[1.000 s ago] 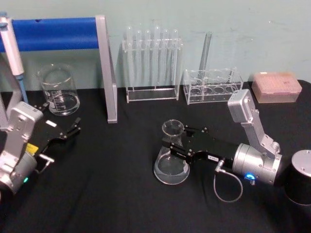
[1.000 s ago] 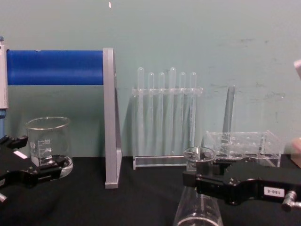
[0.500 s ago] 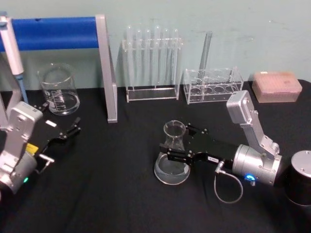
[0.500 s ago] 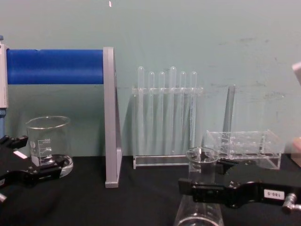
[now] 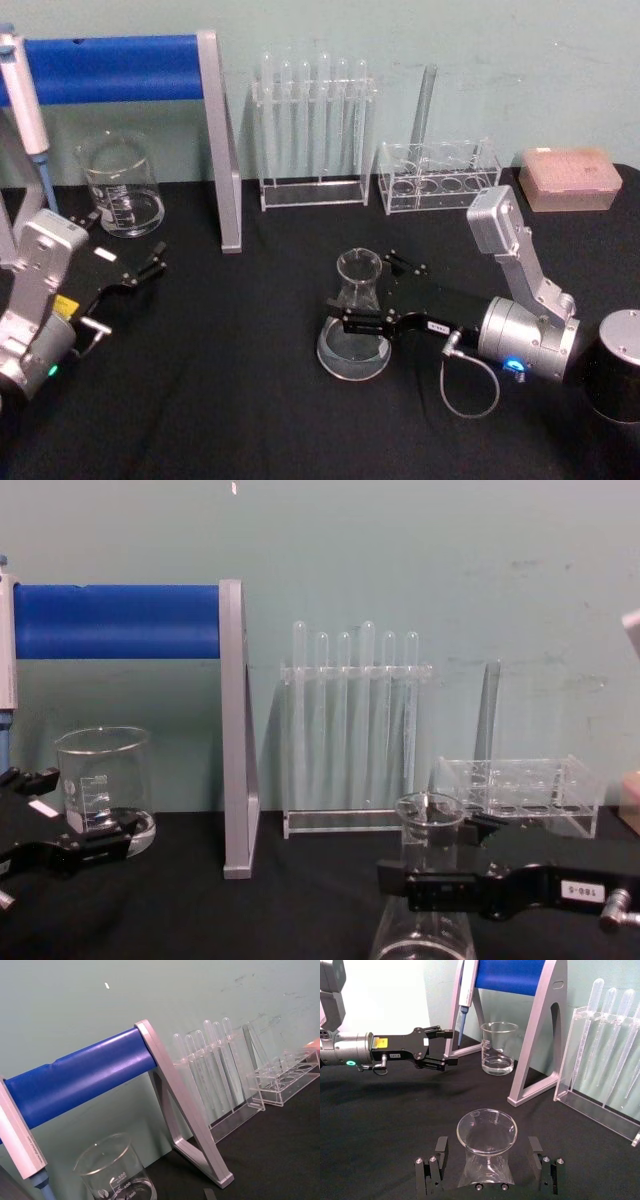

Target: Grasp the erlenmeyer flask with one hand, shake it three times, then place it back.

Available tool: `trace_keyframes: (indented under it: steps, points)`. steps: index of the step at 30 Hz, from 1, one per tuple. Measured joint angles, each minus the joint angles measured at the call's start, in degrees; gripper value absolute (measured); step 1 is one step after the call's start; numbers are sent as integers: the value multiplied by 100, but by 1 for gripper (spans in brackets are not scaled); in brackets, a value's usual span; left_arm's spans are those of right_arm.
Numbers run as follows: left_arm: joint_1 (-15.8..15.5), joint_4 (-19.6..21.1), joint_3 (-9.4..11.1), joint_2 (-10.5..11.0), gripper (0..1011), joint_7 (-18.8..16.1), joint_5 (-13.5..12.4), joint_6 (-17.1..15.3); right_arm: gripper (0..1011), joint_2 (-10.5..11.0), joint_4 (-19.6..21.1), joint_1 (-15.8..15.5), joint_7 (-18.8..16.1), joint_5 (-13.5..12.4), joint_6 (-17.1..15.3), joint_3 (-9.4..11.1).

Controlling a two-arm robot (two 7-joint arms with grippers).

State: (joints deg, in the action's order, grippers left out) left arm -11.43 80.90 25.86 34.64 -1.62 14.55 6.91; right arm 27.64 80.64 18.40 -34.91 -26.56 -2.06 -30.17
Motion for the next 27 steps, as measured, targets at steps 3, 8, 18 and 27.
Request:
trace_keyframes:
  steps: [3,8,18,27]
  points:
    - [0,0,0,0,1001,0,0,0,1000,0,2,0,0,-1,2,0]
    - [0,0,0,0,1001,0,0,0,1000,21,36,-11,3,-4,-3,2]
    - [0,0,0,0,1001,0,0,0,1000,267,398,-287,116,-24,-28,124]
    - [0,0,0,0,1001,0,0,0,1000,730,1063,-910,372,22,43,422]
